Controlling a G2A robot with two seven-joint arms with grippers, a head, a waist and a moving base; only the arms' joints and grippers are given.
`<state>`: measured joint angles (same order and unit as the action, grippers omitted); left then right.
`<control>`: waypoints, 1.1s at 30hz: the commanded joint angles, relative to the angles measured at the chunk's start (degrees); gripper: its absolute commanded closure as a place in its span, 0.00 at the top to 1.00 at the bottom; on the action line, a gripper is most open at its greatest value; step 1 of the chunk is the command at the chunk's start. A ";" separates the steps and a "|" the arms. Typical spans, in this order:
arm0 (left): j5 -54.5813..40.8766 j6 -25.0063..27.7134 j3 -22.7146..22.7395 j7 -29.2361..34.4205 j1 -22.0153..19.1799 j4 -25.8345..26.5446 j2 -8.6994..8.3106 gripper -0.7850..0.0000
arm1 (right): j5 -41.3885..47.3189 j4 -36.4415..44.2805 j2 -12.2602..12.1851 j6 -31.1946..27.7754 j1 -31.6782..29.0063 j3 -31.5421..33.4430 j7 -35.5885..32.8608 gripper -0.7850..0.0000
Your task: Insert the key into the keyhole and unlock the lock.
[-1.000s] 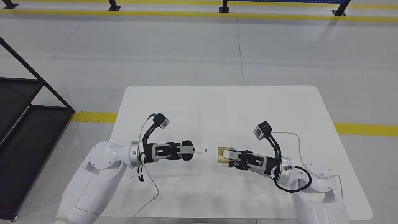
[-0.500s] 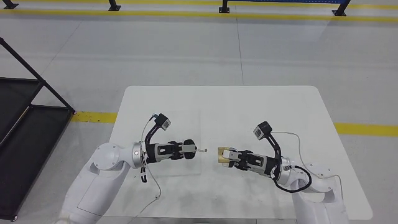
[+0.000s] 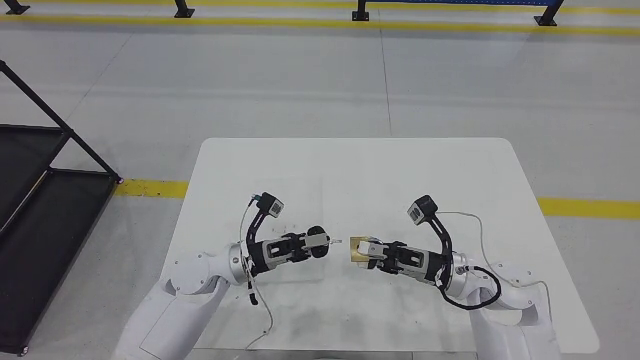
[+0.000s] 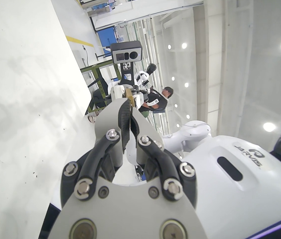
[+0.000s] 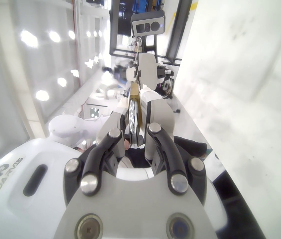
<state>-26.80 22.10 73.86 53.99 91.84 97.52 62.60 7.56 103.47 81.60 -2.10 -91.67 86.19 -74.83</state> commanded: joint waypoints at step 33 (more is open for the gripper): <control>0.54 -2.46 -2.80 -0.52 -1.06 0.52 -0.22 0.00 | 0.00 0.00 0.00 0.00 0.00 0.00 0.00 0.00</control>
<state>-26.29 19.59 71.14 53.46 90.75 98.02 62.39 7.56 103.47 81.60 -2.10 -91.67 86.19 -74.83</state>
